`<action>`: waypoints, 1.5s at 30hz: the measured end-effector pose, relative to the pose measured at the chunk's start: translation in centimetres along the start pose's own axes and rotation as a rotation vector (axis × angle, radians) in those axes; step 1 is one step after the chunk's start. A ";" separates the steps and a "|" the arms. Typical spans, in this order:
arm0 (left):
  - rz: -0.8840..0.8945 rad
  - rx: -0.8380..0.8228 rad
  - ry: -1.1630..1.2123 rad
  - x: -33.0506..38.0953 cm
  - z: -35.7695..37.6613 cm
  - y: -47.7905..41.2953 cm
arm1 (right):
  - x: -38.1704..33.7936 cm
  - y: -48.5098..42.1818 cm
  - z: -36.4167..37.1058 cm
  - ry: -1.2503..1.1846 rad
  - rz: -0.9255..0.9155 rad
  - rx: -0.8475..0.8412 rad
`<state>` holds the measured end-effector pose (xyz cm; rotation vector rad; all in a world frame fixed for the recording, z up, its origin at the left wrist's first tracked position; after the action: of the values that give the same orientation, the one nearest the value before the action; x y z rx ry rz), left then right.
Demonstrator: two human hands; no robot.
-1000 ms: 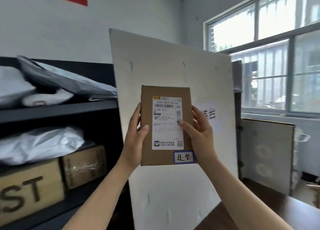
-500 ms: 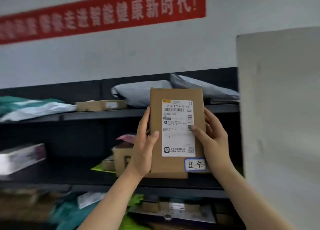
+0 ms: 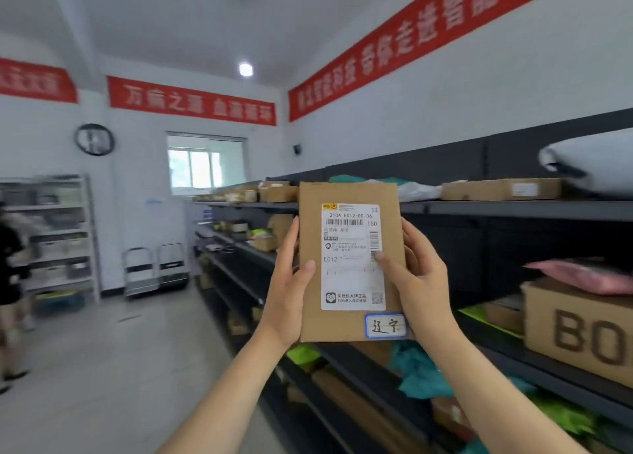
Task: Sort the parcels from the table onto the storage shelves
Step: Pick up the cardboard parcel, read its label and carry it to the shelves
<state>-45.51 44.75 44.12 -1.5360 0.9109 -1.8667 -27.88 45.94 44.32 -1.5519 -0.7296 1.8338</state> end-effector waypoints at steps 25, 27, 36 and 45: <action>-0.040 0.442 -0.599 12.8 -24.5 8.2 | 3.5 4.3 30.3 -0.460 0.104 -0.439; -0.027 0.473 -0.606 12.4 -23.7 7.8 | 3.7 3.4 29.9 -0.464 0.092 -0.465; -0.011 0.492 -0.650 8.1 -18.7 3.3 | 7.1 -1.6 25.1 -0.487 0.132 -0.465; -0.008 0.499 -0.652 4.0 -18.2 0.9 | 10.7 -4.5 23.5 -0.465 0.148 -0.455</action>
<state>-64.16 43.90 43.73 -1.6438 0.1281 -1.3060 -51.84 56.53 44.43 -1.4815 -1.3544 2.2897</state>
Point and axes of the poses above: each hand's wrist, its own y-axis away from the middle knuckle, its own z-axis out of the palm, x = y × z, the point moved 2 cm from there along -y, towards the middle knuckle
